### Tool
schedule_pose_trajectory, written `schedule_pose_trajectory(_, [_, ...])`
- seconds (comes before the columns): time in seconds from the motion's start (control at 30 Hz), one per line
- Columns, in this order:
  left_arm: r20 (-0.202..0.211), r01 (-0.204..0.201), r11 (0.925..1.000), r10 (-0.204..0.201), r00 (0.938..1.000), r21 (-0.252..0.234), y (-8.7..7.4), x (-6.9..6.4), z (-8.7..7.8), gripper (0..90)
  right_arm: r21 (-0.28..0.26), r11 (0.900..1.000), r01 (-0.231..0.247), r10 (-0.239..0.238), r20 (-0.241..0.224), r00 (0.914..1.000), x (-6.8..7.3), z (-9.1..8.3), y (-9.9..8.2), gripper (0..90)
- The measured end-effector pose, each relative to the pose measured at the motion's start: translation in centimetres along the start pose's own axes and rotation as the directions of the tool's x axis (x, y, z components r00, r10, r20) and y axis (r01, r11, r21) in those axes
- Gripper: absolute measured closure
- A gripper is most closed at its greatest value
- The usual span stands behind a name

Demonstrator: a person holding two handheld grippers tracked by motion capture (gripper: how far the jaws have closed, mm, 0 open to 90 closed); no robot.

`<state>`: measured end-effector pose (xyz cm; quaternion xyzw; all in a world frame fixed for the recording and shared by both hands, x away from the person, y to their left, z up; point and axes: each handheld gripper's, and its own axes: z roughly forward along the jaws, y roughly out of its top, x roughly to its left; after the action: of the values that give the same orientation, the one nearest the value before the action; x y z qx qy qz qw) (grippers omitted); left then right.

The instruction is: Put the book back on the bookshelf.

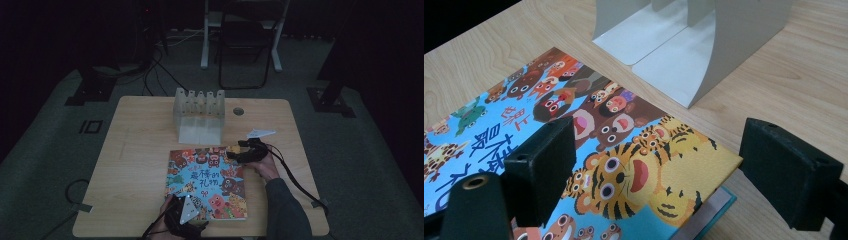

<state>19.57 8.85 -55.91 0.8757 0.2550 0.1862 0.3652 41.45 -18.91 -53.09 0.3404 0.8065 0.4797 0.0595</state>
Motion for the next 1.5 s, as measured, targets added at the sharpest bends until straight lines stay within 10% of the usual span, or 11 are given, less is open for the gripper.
schedule_pose_trajectory(1.0, [-0.12,-0.06,0.9915,0.046,0.9917,-0.115,1.5,-1.0,0.2,2.6,-0.037,0.9992,0.011,-0.011,0.005,0.9999,1.1,-1.3,1.8,15.6])
schedule_pose_trajectory(1.5, [-0.109,-0.065,0.9856,0.048,0.9929,-0.156,1.8,-0.9,-0.9,3.6,0.014,0.9999,-0.005,0.006,-0.019,0.9998,2.5,-1.6,1.2,18.8])
